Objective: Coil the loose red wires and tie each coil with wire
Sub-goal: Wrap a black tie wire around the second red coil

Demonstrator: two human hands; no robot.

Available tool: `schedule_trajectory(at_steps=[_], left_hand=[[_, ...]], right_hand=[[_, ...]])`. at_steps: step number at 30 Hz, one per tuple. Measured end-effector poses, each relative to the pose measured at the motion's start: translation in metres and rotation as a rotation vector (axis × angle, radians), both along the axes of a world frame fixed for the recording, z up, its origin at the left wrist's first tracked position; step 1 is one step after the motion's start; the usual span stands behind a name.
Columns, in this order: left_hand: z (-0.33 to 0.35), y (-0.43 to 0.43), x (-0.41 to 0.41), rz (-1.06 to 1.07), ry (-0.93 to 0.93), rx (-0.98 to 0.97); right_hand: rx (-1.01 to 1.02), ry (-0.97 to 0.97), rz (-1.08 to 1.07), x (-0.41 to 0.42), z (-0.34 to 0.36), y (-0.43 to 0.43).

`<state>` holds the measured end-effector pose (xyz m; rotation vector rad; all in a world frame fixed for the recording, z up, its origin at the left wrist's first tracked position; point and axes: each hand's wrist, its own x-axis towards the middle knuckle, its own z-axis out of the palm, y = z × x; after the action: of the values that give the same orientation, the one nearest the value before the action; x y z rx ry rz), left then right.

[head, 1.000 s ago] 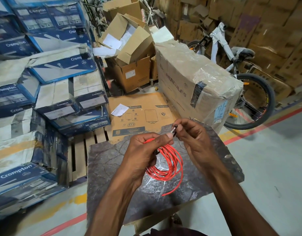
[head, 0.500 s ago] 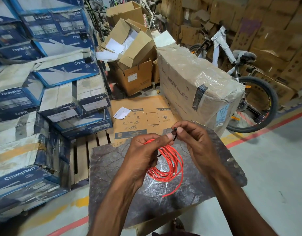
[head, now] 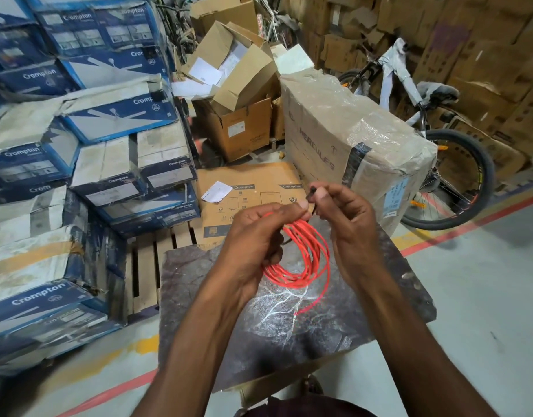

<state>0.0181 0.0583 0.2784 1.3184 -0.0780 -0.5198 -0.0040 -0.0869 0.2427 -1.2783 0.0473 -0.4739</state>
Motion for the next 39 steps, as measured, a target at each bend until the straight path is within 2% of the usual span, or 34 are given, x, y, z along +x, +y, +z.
schedule_trajectory(at_steps=[7, 39], left_hand=[[0.019, -0.002, 0.017, -0.008, -0.072, 0.000], [0.019, 0.002, 0.017, -0.059, -0.128, 0.031]], right_hand=[[0.042, -0.035, 0.015, 0.017, 0.020, 0.000], [0.109, 0.013, 0.085, 0.011, 0.016, 0.000]])
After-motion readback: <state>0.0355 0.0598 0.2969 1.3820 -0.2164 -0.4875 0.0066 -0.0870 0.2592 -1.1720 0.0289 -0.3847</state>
